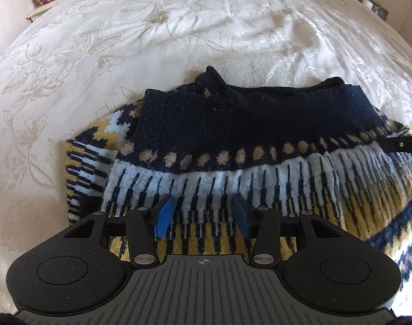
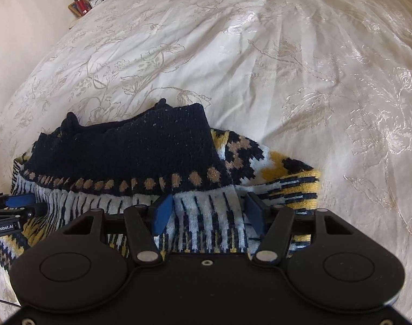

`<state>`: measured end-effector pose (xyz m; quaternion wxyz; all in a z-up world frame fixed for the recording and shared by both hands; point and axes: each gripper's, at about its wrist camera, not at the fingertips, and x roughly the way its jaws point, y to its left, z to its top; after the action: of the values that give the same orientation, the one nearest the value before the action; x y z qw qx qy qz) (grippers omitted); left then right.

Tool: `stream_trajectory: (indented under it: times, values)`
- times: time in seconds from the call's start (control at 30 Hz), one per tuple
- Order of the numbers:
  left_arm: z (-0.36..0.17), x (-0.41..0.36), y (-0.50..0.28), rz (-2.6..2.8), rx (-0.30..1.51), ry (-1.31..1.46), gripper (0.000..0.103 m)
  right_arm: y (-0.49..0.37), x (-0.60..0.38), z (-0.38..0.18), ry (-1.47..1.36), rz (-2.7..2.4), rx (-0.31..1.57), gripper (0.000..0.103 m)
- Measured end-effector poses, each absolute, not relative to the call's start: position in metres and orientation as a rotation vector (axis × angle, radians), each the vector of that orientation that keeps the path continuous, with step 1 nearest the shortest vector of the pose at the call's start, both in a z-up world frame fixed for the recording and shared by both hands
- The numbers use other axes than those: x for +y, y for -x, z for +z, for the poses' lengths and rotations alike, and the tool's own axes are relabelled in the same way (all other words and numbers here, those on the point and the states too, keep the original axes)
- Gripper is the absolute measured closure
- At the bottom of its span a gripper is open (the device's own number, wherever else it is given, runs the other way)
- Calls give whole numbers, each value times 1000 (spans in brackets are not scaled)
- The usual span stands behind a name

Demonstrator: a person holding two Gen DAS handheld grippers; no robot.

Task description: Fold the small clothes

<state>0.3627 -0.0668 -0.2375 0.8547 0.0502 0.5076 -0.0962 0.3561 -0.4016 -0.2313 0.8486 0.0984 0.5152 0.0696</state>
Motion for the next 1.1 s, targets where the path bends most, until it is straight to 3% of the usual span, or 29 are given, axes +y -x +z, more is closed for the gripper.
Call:
stream_trajectory:
  times: [0.07, 0.1, 0.17, 0.47, 0.63, 0.73, 0.83, 0.97, 1.1]
  values:
    - [-238, -66, -361, -197, 1061, -92, 56, -357, -398, -231, -181, 157, 1092, 77]
    - [-238, -66, -361, -197, 1059, -89, 56, -357, -395, -229, -144, 158, 1094, 82]
    - [-238, -65, -361, -200, 1060, -87, 56, -358, -392, -225, -82, 161, 1094, 88]
    - [-225, -66, -368, -201, 1085, -81, 56, -364, -406, -226, -91, 81, 1111, 89]
    - [-195, -72, -349, -202, 1015, -48, 55, -349, -407, -212, -118, 91, 1066, 71]
    - [-190, -83, -334, -227, 1014, -37, 55, -336, -407, -206, -154, 83, 1041, 44]
    - [-199, -96, -321, -241, 1042, -55, 55, -319, -406, -201, -185, 74, 1024, 41]
    - [-221, -103, -306, -229, 1111, -96, 55, -295, -404, -199, -204, 71, 1025, 29]
    - [-235, -106, -302, -216, 1117, -140, 47, -276, -406, -202, -227, 57, 1046, 26]
